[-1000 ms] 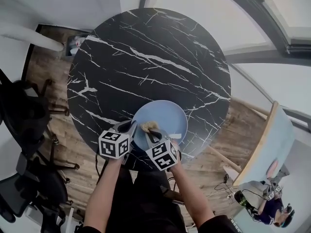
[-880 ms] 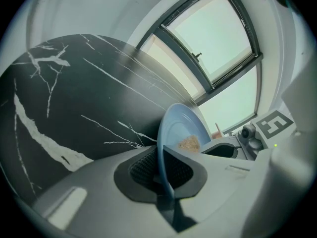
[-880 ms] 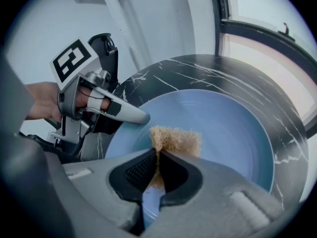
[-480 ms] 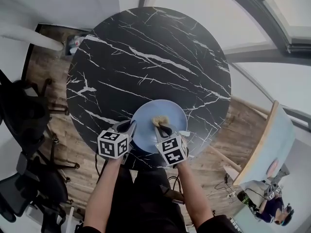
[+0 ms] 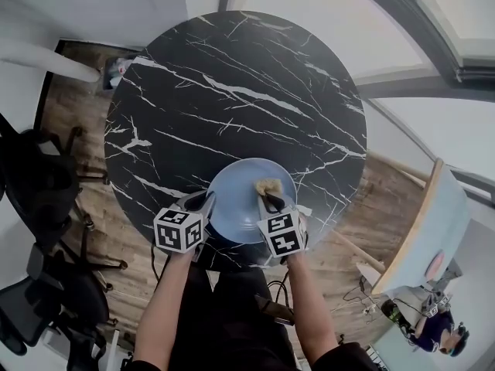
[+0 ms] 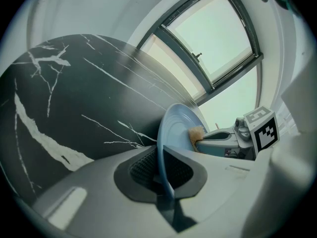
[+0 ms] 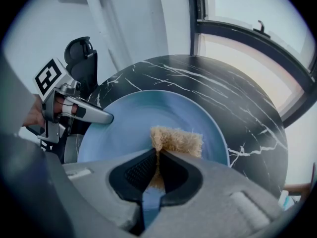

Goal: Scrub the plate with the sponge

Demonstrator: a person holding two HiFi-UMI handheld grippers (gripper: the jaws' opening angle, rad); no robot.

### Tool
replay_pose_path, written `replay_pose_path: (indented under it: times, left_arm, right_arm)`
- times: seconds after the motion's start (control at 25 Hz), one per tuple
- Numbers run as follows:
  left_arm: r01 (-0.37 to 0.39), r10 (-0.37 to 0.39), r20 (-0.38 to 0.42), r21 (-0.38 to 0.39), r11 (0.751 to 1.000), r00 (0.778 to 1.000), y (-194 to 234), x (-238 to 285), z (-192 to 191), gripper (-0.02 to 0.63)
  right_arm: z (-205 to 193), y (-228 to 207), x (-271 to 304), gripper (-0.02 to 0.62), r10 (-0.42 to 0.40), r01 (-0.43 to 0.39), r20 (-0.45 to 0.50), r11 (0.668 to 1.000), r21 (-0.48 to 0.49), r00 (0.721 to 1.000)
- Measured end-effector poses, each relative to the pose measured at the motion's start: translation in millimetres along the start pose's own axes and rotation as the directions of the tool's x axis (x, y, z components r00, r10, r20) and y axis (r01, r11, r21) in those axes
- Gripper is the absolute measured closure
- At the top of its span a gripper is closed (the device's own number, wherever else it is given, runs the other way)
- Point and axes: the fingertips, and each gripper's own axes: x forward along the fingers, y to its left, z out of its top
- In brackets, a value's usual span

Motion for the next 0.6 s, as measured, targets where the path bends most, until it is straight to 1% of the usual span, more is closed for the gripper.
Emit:
replay_pose_path:
  times: [0.12, 0.24, 0.36, 0.52, 0.6]
  left_arm:
    - [0.001, -0.001, 0.002, -0.001, 1.0, 1.0, 0, 0, 0, 0.588]
    - [-0.001, 0.001, 0.004, -0.001, 1.0, 1.0, 1, 0, 0, 0.588]
    - [-0.002, 0.002, 0.004, -0.005, 1.0, 1.0, 1, 0, 0, 0.588]
    - [-0.003, 0.003, 0.004, -0.006, 1.0, 1.0, 1, 0, 0, 0.588]
    - [-0.002, 0.003, 0.003, -0.013, 1.0, 1.0, 1, -1, 0, 0.588]
  right_arm:
    - [-2, -11, -2, 0.573, -0.045, 0.045, -0.018, 0.999, 0.005, 0.999]
    - [-3, -17, -3, 0.572, -0.074, 0.074, -0.03, 0.997, -0.009, 0.997]
    - [-6, -21, -4, 0.572, -0.125, 0.123, -0.046, 0.991, -0.045, 0.991]
    - [-10, -36, -6, 0.572, -0.212, 0.205, -0.063, 0.974, -0.096, 0.975]
    - [-12, -41, -7, 0.574, -0.233, 0.225, -0.067, 0.969, -0.106, 0.97]
